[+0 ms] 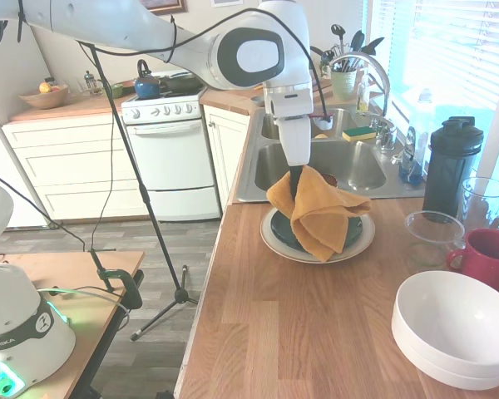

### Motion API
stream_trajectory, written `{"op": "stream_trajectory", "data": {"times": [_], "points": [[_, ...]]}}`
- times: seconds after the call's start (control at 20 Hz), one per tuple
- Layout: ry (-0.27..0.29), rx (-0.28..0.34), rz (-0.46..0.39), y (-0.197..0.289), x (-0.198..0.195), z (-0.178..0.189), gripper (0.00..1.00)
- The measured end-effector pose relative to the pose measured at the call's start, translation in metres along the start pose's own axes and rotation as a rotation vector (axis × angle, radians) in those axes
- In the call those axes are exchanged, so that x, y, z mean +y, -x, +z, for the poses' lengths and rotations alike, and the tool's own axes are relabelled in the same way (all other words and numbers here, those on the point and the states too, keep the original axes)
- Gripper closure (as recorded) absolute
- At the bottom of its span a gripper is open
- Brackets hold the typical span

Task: Wipe the blue plate in clockwise motion

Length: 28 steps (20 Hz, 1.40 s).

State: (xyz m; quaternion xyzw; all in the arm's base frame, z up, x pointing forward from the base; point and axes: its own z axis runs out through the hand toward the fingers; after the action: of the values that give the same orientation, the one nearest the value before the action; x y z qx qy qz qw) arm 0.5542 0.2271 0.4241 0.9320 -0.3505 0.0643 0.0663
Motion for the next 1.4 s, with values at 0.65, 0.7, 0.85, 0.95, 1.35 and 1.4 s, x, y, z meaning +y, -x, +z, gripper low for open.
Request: {"op": "stream_trajectory", "data": {"times": [0.65, 0.7, 0.85, 0.95, 1.35, 1.4], "points": [[0.023, 0.050, -0.066, 0.076, -0.018, 0.010, 1.00], [0.024, 0.050, -0.070, 0.079, -0.020, 0.011, 1.00], [0.028, 0.051, -0.082, 0.087, -0.031, 0.014, 1.00], [0.030, 0.047, -0.086, 0.088, -0.042, 0.016, 1.00], [0.032, 0.030, -0.025, 0.044, -0.086, 0.015, 1.00], [0.034, 0.029, -0.011, 0.034, -0.089, 0.016, 1.00]]}}
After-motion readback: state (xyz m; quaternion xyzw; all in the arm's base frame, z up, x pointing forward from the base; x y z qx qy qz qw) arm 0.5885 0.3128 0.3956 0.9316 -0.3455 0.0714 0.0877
